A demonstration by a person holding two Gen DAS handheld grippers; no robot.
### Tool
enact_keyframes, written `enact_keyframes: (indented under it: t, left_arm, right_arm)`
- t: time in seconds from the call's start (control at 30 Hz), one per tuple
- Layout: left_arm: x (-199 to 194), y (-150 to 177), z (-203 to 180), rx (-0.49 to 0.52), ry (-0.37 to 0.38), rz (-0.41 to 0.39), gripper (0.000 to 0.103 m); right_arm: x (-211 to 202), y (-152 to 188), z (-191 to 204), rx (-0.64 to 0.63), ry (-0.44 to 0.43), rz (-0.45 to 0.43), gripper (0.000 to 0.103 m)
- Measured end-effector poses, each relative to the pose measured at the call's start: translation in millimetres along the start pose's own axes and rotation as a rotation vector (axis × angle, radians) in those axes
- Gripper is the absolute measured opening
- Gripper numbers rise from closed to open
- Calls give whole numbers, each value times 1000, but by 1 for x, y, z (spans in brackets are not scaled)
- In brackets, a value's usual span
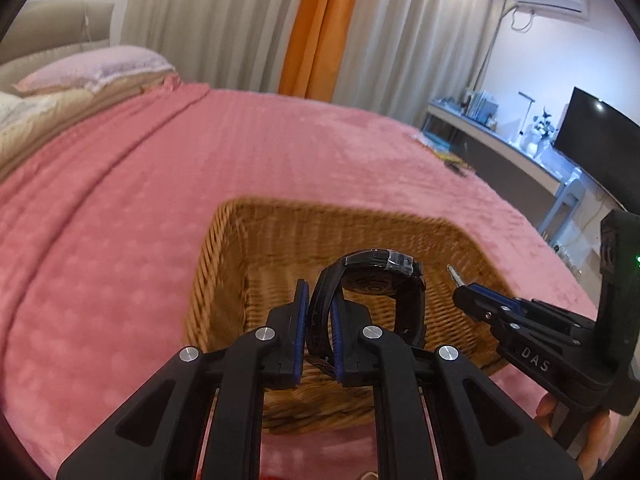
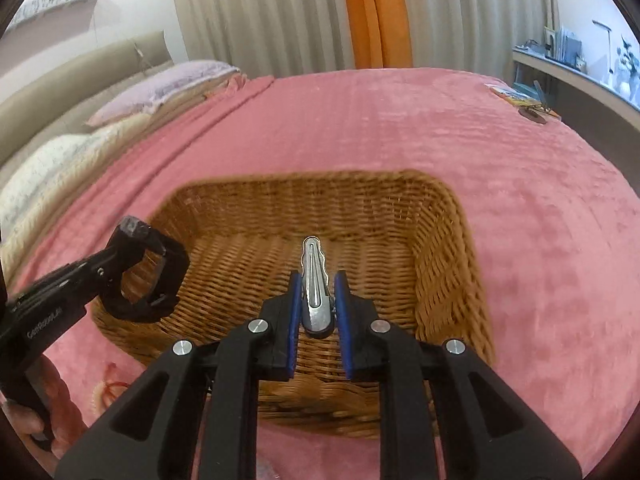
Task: Organize jewelry
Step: 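Carry the watch and the silver clip over the wicker basket with both tools, then open both tools to drop the watch and clip into the basket, then grasp the purple coil hair tie with the right tool while the left tool grasps another silver hair clip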
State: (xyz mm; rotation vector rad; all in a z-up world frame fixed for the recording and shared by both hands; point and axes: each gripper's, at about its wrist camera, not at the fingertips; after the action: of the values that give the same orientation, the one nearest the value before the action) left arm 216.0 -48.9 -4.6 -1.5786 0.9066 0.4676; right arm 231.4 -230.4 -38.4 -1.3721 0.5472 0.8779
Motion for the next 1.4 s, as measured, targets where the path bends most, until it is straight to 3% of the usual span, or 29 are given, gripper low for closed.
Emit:
enact_keyframes:
  t: [0.2, 0.27, 0.3, 0.37, 0.5, 0.67, 0.87, 1.0, 1.17, 1.4]
  left_arm:
    - [19, 1, 4, -1, -25, 57, 13]
    - [16, 2, 3, 0, -18, 54, 21]
    - [15, 1, 3, 1, -26, 46, 24]
    - [8, 3, 3, 10, -39, 30, 40]
    - [-15, 5, 5, 5, 20, 2, 40]
    - [-74, 22, -2, 24, 85, -75, 41]
    - [-147, 54, -18, 74, 98, -140, 41]
    - [-177, 80, -23, 86, 120, -161, 41]
    - [-175, 116, -21, 95, 121, -127, 41]
    - [-125, 149, 5, 41, 141, -7, 39]
  right_arm:
    - [15, 2, 7, -43, 51, 44, 14]
    - [14, 3, 8, -49, 54, 41, 16]
    - [14, 3, 7, -47, 50, 50, 23]
    - [17, 3, 4, -30, 43, 66, 38]
    - [1, 5, 2, -13, 32, 40, 39]
    - [-62, 18, 6, -18, 22, -63, 39]
    - [-135, 50, 14, -51, 46, -145, 39]
    - [-160, 78, 10, -39, 43, -151, 39]
    - [-152, 118, 2, -13, 50, -97, 39]
    - [-112, 172, -13, 100, -86, 59, 36]
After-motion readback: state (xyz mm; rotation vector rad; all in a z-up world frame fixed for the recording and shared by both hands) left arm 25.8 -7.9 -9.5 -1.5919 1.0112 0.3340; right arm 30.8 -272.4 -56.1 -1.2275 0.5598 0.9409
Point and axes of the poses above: each gripper's, at about its wrist camera, not at the fingertips, and x roughly the way its jaws point, z to its left, y to its underside, and after that the axes turned 11 degrees about z, right-handed
